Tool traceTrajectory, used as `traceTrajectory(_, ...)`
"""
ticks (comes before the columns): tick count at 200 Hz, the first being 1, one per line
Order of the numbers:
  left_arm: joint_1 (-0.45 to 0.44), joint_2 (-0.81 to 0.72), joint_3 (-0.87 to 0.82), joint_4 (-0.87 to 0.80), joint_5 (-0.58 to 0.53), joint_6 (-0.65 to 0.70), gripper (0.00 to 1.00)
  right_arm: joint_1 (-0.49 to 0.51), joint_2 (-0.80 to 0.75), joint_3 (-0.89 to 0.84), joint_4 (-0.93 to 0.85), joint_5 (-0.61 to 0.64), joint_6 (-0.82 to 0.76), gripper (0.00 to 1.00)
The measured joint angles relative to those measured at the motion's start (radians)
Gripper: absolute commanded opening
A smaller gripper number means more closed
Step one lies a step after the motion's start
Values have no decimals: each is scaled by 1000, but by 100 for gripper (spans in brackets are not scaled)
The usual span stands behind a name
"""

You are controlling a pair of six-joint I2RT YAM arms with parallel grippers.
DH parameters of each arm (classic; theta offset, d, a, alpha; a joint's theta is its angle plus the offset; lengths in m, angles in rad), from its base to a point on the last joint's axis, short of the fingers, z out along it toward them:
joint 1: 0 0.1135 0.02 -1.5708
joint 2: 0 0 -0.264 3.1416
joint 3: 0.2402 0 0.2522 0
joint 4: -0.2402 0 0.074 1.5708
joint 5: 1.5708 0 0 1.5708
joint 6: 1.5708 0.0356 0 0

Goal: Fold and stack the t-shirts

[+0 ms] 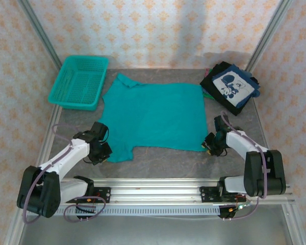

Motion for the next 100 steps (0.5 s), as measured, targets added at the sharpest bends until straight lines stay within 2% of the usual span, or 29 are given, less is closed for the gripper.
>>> traceTrajectory(13, 0, -24, 3, -18, -2, 0, 0, -4, 6, 8, -16, 6, 4, 4)
traceTrajectory(29, 0, -56, 17, -48, -4, 0, 0, -3, 4, 14, -3, 11, 12, 0)
traceTrajectory(54, 0, -120, 45, -90, -7, 0, 0, -2, -34, 14, -21, 40, 9, 0)
traceTrajectory(100, 0, -232, 61, -176, -3, -5, 0, -2, -207, 15, -120, 68, 6, 0)
